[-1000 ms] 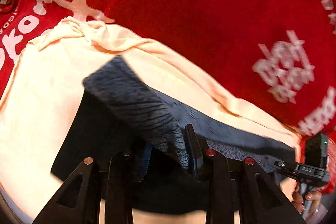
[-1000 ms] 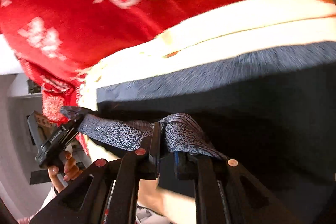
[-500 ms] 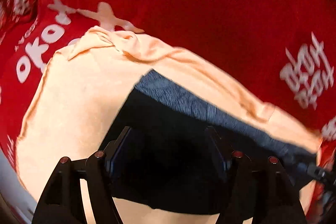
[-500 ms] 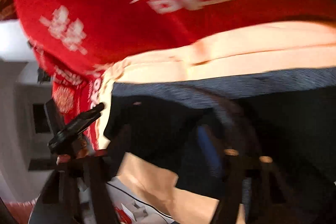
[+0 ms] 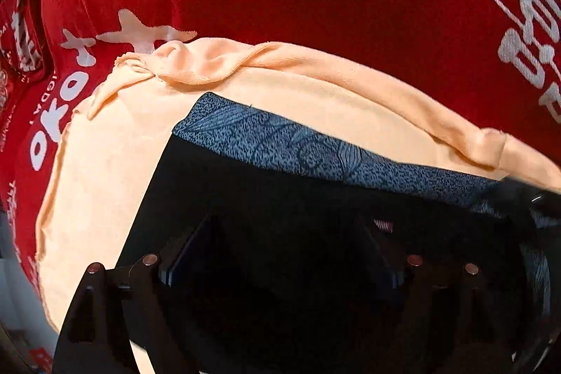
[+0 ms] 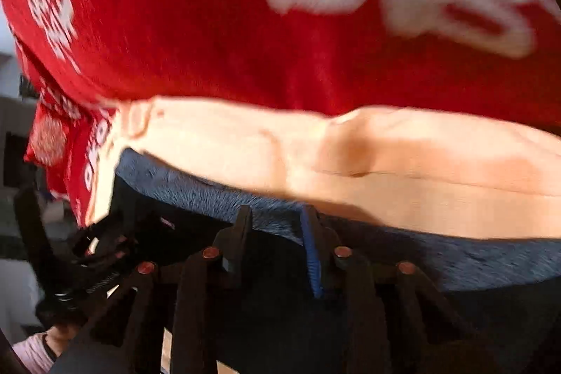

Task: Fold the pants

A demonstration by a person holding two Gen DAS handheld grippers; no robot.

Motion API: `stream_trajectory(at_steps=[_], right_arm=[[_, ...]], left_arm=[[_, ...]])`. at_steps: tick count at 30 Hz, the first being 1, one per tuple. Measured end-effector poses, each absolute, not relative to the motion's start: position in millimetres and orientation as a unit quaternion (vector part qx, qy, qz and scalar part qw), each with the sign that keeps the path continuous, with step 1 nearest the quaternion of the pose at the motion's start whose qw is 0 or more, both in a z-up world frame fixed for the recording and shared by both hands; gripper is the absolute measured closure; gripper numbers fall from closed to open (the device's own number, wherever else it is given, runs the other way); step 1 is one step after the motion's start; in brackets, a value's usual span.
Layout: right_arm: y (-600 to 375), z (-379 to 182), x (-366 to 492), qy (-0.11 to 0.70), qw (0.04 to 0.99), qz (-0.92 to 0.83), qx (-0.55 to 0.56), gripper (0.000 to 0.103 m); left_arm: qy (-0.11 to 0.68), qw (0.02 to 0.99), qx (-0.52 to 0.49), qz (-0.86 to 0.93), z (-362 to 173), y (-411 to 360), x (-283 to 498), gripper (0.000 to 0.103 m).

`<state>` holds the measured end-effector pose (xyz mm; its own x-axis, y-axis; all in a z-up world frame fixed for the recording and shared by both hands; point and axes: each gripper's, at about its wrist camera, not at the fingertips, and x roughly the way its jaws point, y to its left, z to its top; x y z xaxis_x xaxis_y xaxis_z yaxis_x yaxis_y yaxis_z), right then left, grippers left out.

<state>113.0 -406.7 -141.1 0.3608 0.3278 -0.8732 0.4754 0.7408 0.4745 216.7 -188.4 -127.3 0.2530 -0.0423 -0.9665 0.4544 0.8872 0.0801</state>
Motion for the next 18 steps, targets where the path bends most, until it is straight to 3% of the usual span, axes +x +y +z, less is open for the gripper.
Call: stream_trajectory(at_steps=[2,4,18], right_arm=[[-412.8,-129.5,95.7,0.555,0.745,-0.055,0.365,0.046],[-421.1,-117.8,69.5,0.547,0.748,-0.058,0.371,0.041],[-404.5,-90.8,-96.4,0.548,0.705,-0.123,0.433,0.038]], left_arm=[[0.592,0.768,0.187,-0.158,-123.9,-192.0,211.5,0.019],[0.590,0.766,0.197,-0.162,-117.1,-195.6,201.0,0.019],[0.609,0.722,0.241,-0.222,-91.7,-222.7,95.8,0.019]])
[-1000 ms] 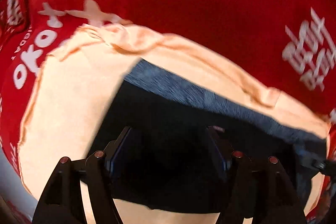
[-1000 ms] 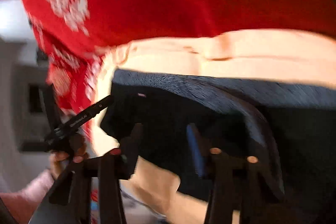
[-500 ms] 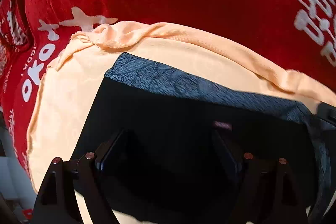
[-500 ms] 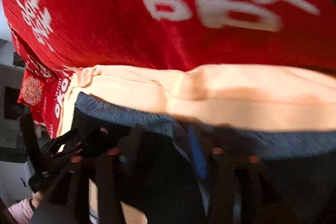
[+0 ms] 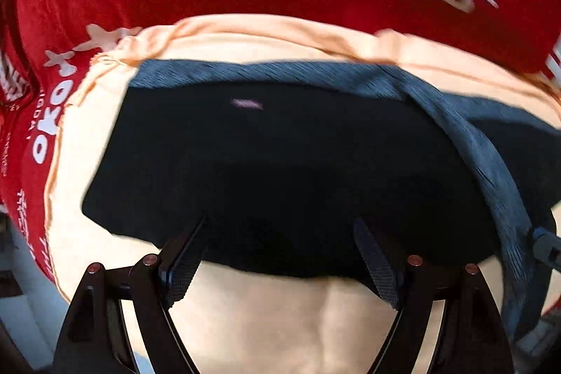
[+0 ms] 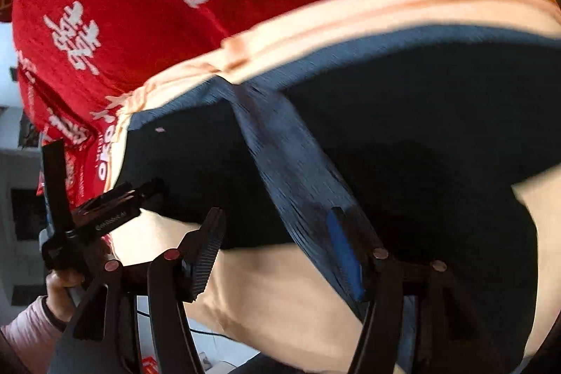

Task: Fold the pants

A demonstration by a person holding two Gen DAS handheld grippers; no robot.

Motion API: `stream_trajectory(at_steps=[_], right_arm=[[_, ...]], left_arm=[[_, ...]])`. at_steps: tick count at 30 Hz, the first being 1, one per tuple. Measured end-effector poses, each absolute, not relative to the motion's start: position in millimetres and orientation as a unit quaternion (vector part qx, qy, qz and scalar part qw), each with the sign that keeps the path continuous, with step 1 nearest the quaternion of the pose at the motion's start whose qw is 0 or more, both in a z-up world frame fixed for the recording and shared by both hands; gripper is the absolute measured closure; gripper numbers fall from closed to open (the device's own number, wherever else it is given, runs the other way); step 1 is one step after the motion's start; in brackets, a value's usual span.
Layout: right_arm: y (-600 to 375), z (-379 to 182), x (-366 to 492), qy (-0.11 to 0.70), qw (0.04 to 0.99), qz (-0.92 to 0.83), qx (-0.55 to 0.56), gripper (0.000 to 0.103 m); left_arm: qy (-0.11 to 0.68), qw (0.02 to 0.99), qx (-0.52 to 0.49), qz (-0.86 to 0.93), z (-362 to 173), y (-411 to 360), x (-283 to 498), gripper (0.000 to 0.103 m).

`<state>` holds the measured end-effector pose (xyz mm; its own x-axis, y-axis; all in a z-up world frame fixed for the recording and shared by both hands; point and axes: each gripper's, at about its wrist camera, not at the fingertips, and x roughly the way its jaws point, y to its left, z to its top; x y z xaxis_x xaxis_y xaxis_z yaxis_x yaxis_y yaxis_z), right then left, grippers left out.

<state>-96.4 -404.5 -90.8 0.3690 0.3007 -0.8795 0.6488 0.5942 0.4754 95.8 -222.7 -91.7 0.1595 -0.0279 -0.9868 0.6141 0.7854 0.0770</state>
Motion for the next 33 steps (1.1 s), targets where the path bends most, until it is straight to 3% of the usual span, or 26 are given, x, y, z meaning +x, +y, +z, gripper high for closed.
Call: stream_trajectory(at_steps=[18,33], right_arm=[[-333.3,-106.3,-342.4,0.520,0.618,-0.303,0.505,0.038],[-347.3,-154.7,-406.4,0.485,0.608,-0.330,0.535,0.038]], left_arm=[[0.583,0.671,0.281,-0.361,-82.0,-228.0,-26.4,0.019],[0.635,0.585,0.239,-0.444,-122.0,-325.0,-120.7,0.019]])
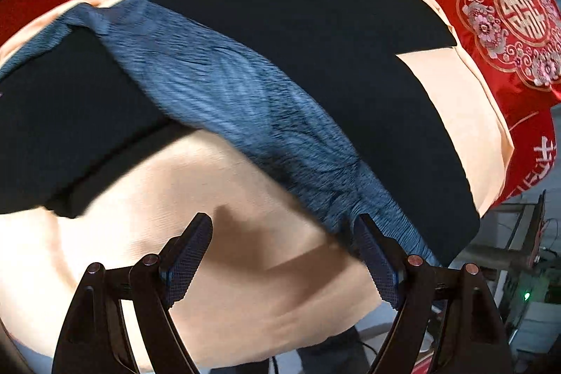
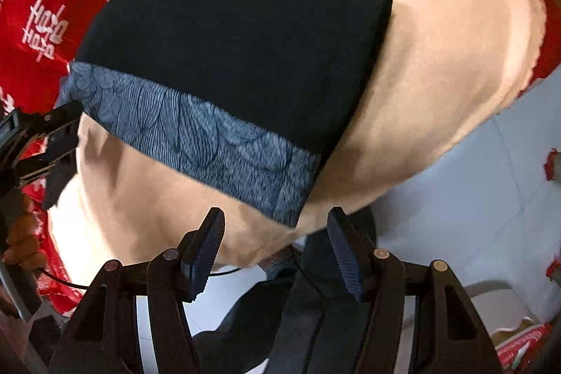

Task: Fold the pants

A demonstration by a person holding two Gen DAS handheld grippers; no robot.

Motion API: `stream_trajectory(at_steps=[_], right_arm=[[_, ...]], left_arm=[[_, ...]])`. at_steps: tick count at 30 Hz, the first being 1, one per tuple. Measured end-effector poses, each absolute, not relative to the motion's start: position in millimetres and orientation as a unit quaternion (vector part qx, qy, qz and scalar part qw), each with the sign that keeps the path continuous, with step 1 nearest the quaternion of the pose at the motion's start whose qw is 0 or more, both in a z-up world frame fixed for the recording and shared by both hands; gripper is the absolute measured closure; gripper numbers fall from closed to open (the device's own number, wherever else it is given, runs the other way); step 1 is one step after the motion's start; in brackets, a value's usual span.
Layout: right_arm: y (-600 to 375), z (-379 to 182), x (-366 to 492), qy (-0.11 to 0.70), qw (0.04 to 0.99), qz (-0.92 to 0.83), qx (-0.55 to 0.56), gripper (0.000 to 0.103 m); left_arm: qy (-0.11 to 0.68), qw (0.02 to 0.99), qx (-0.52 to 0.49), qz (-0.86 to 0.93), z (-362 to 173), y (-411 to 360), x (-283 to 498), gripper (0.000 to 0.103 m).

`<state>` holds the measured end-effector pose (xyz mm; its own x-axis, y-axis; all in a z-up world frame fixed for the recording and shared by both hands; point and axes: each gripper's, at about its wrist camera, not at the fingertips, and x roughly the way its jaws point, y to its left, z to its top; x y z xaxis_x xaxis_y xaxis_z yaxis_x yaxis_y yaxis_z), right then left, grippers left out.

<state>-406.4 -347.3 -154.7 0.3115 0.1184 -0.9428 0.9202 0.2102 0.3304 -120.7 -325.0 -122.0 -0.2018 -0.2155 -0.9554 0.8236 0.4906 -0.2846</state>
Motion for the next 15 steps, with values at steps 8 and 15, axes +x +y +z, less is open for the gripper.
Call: stream_trajectory(at_steps=[8,15], right_arm=[[-365.4,-167.5,-420.9,0.468,0.623,-0.244,0.577,0.086],[-378.4,-126.1,-415.4,0.456,0.639,-0.199,0.587,0.096]], left_arm=[[0.650,0.579,0.213,-0.444,-129.8,-343.0,-119.1,0.039],[0.678,0.558,0.186,-0.440,-123.1,-351.0,-119.0,0.087]])
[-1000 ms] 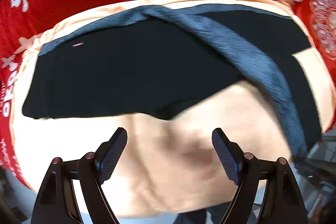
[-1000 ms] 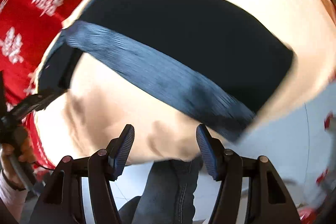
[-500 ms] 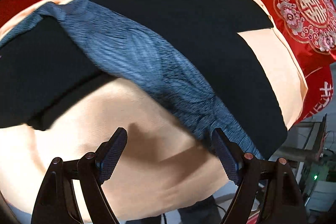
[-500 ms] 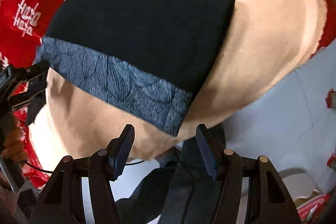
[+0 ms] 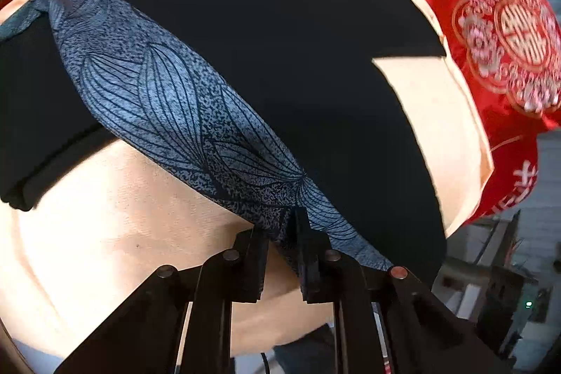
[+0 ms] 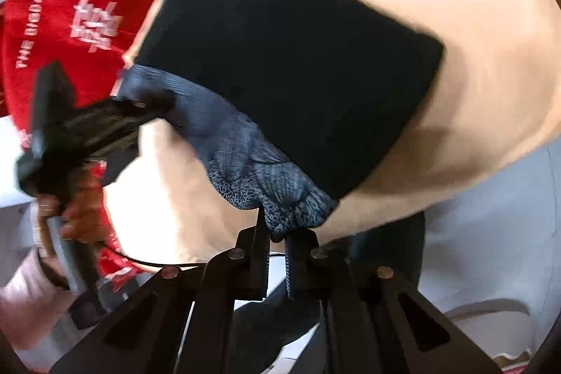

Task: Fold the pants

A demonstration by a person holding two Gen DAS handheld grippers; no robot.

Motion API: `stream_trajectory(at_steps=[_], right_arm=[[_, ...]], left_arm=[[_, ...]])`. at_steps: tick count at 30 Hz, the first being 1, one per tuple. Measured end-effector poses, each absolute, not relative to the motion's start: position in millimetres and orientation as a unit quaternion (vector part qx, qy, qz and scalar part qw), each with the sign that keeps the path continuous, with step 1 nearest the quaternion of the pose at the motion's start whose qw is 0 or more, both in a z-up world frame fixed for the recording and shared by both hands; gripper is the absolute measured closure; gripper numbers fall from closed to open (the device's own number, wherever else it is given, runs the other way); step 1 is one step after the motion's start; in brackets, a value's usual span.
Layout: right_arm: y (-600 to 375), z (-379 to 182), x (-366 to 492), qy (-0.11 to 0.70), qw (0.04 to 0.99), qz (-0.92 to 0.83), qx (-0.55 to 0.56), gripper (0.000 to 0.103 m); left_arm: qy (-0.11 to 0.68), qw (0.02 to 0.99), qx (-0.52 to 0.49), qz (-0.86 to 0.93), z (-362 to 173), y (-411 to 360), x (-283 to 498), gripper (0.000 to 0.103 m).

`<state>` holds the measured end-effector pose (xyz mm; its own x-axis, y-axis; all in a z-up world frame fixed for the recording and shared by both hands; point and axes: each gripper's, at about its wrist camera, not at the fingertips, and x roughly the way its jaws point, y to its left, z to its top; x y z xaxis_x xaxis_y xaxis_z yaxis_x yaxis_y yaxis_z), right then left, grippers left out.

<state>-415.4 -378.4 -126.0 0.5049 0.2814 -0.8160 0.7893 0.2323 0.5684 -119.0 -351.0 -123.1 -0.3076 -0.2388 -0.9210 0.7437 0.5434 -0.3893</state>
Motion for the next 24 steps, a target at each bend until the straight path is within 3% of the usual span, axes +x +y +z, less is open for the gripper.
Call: stream_trajectory(at_steps=[11,19,21,22,24], right_arm=[[-526.0,-18.0,-358.6,0.393,0.736,-0.170,0.524,0.096],[-674.2,-20.8,-289.4,0.429,0.757,-0.201,0.450,0.098],[-701.0,-36.9,-276.5,0.436,0.749,-0.216,0.450,0.098],[-707.9,-42.3,-275.4,0.441,0.746,-0.220,0.447,0.098],[-714.7,-54.3,-262.9,0.463,0.741,-0.226,0.430,0.097]], left_arm=[[0.645,0.595,0.155,-0.454,-54.4,-416.2,-80.7,0.087],[0.576,0.675,0.190,-0.421,-33.6,-472.7,-33.5,0.086],[0.575,0.684,0.195,-0.405,-36.2,-474.0,-28.9,0.059],[0.572,0.694,0.195,-0.391,-37.2,-469.7,-26.6,0.035],[0.567,0.704,0.195,-0.381,-38.1,-461.0,-25.4,0.032]])
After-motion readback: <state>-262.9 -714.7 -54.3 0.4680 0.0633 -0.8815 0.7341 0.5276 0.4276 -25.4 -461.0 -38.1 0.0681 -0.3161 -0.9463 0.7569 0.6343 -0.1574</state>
